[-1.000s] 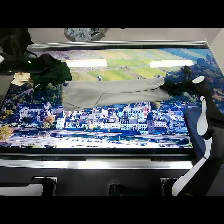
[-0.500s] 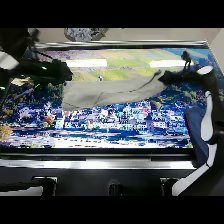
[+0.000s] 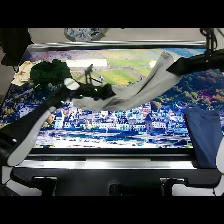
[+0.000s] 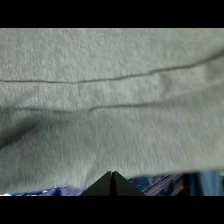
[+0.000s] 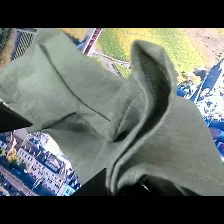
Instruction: Fold the shirts.
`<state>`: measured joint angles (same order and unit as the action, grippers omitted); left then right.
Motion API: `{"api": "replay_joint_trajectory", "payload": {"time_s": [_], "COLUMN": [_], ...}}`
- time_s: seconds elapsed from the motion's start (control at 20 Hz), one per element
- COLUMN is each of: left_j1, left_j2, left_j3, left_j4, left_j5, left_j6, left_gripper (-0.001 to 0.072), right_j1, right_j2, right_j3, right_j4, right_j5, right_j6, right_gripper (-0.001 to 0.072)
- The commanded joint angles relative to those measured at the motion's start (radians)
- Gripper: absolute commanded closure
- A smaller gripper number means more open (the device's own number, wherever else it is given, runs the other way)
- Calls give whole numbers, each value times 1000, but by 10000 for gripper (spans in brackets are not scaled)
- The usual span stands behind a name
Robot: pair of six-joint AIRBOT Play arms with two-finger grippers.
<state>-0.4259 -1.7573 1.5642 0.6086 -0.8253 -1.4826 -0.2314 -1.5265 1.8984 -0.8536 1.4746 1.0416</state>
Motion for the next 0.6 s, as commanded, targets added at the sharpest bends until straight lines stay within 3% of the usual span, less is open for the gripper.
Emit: {"api": "replay_joint_trajectory", "payload": {"time_s": [0.0,0.25,0.4,0.55], "left_j1": [-90,-234,-296,-250], "left_j2": [-95,-236,-333,-298], "left_j3": [13,99,190,193], "left_j4": [-164,-334,-442,-279], "left_j5": [72,95,34,-9], "left_j6": [2,13,98,97], "left_gripper": [671,671,673,676], "right_j1": [0,0,0,0], "right_j2": [121,206,219,218], "right_j3": [0,0,0,-34], "right_j4": [-24,-34,-59,-82], "right_j5": [107,166,162,96], "right_j6": [21,36,35,26], "right_gripper": [667,666,666,667]}}
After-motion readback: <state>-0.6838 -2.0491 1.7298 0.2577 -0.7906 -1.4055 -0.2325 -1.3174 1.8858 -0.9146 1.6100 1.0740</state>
